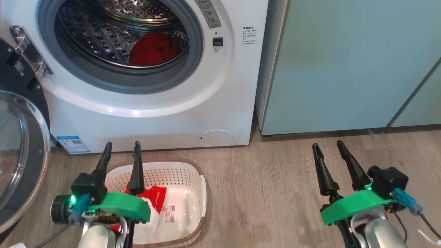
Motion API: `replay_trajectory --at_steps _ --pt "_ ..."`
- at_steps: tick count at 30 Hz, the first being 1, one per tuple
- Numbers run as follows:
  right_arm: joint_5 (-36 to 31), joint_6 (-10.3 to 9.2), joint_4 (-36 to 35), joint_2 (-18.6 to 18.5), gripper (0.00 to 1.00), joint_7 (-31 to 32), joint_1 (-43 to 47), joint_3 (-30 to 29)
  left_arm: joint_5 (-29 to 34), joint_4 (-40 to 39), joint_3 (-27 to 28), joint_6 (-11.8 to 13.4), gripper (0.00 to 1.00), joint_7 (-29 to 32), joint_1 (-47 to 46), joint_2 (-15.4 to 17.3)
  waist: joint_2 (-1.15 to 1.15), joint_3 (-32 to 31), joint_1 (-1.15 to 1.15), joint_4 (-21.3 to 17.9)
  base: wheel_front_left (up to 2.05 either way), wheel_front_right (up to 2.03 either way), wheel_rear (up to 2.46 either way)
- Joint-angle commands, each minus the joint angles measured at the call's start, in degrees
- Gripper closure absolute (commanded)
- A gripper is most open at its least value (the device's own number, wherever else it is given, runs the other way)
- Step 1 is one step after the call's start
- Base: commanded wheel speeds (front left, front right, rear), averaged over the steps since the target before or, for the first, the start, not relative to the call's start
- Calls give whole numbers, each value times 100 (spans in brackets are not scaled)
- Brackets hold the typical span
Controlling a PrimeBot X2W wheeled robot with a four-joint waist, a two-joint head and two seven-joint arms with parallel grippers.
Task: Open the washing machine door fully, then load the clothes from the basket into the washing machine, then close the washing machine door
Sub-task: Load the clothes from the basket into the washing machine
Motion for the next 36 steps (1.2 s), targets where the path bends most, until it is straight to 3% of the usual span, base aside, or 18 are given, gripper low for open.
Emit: replay_trajectory --at_steps 1,24,36 --pt "28 0 -179 -11 0 -54 -141 142 -37 -166 175 47 0 -29 -160 27 0 1 0 -3 0 0 0" --pt "15 0 -209 -11 0 -54 -133 125 -38 17 134 120 0 -29 -165 27 0 124 0 39 0 0 0" --pt "-60 0 -357 -11 0 -54 -504 146 236 1259 266 112 0 -29 -741 35 0 1339 0 -103 0 0 0"
